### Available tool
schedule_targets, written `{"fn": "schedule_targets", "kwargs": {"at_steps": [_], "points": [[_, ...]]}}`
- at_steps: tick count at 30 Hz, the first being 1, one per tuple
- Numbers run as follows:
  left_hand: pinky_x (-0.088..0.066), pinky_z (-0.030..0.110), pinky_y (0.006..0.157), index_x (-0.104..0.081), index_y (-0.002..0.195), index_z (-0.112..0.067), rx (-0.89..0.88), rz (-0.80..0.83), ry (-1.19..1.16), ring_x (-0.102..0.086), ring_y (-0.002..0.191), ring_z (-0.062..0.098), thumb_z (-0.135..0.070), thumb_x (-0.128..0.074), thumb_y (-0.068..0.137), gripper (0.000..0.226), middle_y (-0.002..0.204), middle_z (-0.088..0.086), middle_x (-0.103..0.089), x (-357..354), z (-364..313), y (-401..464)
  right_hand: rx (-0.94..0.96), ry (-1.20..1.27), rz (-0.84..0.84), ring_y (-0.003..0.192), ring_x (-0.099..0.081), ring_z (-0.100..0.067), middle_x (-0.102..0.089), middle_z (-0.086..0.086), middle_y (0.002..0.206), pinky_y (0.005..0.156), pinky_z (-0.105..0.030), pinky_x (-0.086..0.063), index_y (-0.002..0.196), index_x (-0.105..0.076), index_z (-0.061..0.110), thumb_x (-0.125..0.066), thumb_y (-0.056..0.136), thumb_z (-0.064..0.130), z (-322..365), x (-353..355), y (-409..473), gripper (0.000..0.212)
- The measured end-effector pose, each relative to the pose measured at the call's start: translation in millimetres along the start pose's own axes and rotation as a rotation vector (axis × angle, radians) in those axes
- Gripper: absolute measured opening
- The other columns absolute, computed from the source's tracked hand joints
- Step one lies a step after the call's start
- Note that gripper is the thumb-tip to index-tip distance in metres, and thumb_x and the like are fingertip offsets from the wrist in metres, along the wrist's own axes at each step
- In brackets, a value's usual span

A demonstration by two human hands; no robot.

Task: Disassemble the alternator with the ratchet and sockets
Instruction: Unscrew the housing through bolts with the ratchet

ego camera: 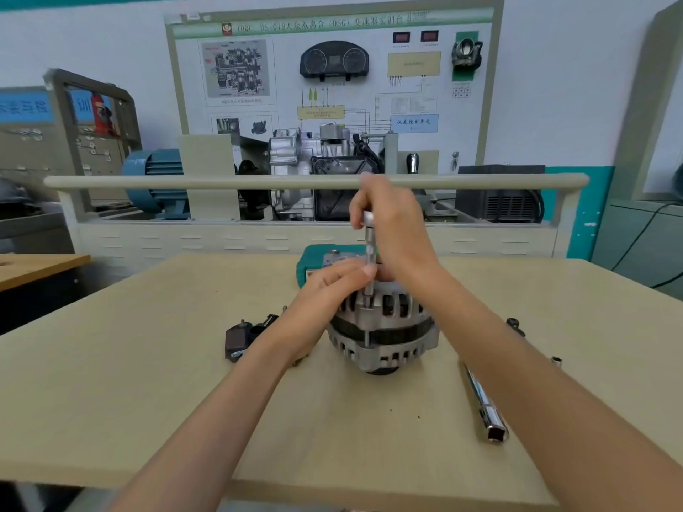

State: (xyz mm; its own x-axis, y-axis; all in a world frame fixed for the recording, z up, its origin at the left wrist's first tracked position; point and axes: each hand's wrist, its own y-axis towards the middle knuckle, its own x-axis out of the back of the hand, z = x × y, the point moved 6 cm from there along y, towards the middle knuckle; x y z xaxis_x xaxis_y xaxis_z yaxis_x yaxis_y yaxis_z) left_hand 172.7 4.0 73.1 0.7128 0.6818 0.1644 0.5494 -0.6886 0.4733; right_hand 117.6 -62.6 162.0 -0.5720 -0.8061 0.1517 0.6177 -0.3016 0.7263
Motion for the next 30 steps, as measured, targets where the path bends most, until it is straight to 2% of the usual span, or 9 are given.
{"fn": "schedule_targets", "kwargs": {"at_steps": [3, 7, 12, 15, 17, 19, 21, 26, 30], "points": [[-0.043, 0.029, 0.098, -0.072, 0.106, -0.018, 0.006, 0.002, 0.024, -0.061, 0.112, 0.010, -0.038, -0.053, 0.088, 0.033, 0.116, -0.004, -0.068, 2.7, 2.1, 1.5, -0.238, 0.534, 0.259, 0.052, -0.049, -0.016, -0.041, -0.003, 0.037, 0.080, -0.030, -0.044, 0.032, -0.041, 0.012, -0.019, 0.098, 0.037, -13.5, -9.8, 19.0, 0.073], [-0.044, 0.007, 0.082, -0.076, 0.096, -0.023, -0.006, -0.030, 0.019, -0.061, 0.107, 0.001, -0.038, -0.058, 0.086, 0.026, 0.111, -0.010, -0.069, 4.8, 0.0, 0.1, -0.277, 0.689, 0.477, 0.049, -0.046, -0.021, -0.037, -0.004, 0.035, 0.097, -0.037, -0.041, 0.033, -0.038, 0.012, -0.015, 0.096, 0.044, -7.6, -23.4, 22.1, 0.074], [-0.050, 0.019, 0.088, -0.077, 0.096, -0.017, -0.018, -0.076, -0.005, -0.062, 0.109, 0.011, -0.042, -0.068, 0.076, 0.033, 0.112, -0.005, -0.070, 6.9, 2.9, 1.3, -0.146, 0.628, 0.315, 0.054, -0.052, -0.018, -0.044, -0.004, 0.040, 0.079, -0.029, -0.045, 0.038, -0.046, 0.009, -0.017, 0.099, 0.032, -4.2, -10.4, 12.5, 0.071], [-0.050, 0.024, 0.093, -0.077, 0.096, -0.020, -0.037, -0.098, 0.008, -0.063, 0.110, 0.013, -0.034, -0.069, 0.078, 0.025, 0.110, -0.002, -0.070, 4.8, 2.9, 1.2, 0.023, 0.337, 0.129, 0.062, -0.051, -0.015, -0.050, 0.000, 0.051, 0.070, -0.019, -0.044, 0.050, -0.051, 0.006, -0.026, 0.097, 0.023, 2.3, 0.1, -2.5, 0.056], [-0.052, 0.021, 0.083, -0.078, 0.084, -0.028, -0.039, -0.107, 0.025, -0.067, 0.098, 0.009, -0.019, -0.065, 0.084, 0.015, 0.096, -0.005, -0.074, 4.1, 2.2, 0.6, 0.178, -0.161, 0.026, 0.067, -0.046, -0.013, -0.049, 0.000, 0.062, 0.070, -0.022, -0.038, 0.062, -0.053, 0.003, -0.036, 0.091, 0.023, 13.8, 0.1, -16.6, 0.039], [-0.051, 0.018, 0.066, -0.075, 0.073, -0.035, -0.068, -0.121, 0.066, -0.067, 0.075, 0.000, 0.001, -0.055, 0.087, 0.043, 0.076, -0.010, -0.073, 5.7, -0.2, -0.8, 0.244, -0.782, 0.027, 0.084, -0.044, -0.016, -0.049, -0.001, 0.082, 0.086, -0.028, -0.033, 0.085, -0.054, 0.007, -0.041, 0.090, 0.028, 17.6, -10.5, -29.4, 0.025], [-0.047, 0.014, 0.055, -0.069, 0.069, -0.042, -0.107, -0.123, 0.093, -0.060, 0.060, -0.005, 0.008, -0.043, 0.089, 0.060, 0.063, -0.015, -0.067, 3.6, -5.1, -2.3, 0.187, -1.118, -0.003, 0.096, -0.041, -0.023, -0.047, -0.004, 0.097, 0.095, -0.034, -0.023, 0.102, -0.050, 0.011, -0.039, 0.087, 0.035, 16.6, -11.0, -40.0, 0.031], [-0.044, 0.014, 0.050, -0.066, 0.056, -0.036, -0.116, -0.097, 0.112, -0.055, 0.050, -0.005, -0.004, -0.040, 0.083, 0.049, 0.052, -0.013, -0.061, -0.5, -7.0, -4.1, 0.213, -1.176, -0.132, 0.088, -0.033, -0.023, -0.035, -0.003, 0.087, 0.090, -0.035, -0.017, 0.100, -0.049, 0.011, -0.030, 0.083, 0.043, 32.8, -7.6, -47.2, 0.041], [-0.051, 0.014, 0.067, -0.073, 0.070, -0.037, -0.051, -0.102, 0.045, -0.067, 0.077, -0.003, -0.004, -0.049, 0.091, 0.046, 0.075, -0.013, -0.073, 4.7, 3.7, -0.3, 0.176, -0.761, -0.151, 0.093, -0.047, -0.016, -0.055, 0.005, 0.087, 0.102, -0.033, -0.016, 0.095, -0.057, 0.014, -0.038, 0.090, 0.043, 25.2, -7.7, -28.1, 0.035]]}}
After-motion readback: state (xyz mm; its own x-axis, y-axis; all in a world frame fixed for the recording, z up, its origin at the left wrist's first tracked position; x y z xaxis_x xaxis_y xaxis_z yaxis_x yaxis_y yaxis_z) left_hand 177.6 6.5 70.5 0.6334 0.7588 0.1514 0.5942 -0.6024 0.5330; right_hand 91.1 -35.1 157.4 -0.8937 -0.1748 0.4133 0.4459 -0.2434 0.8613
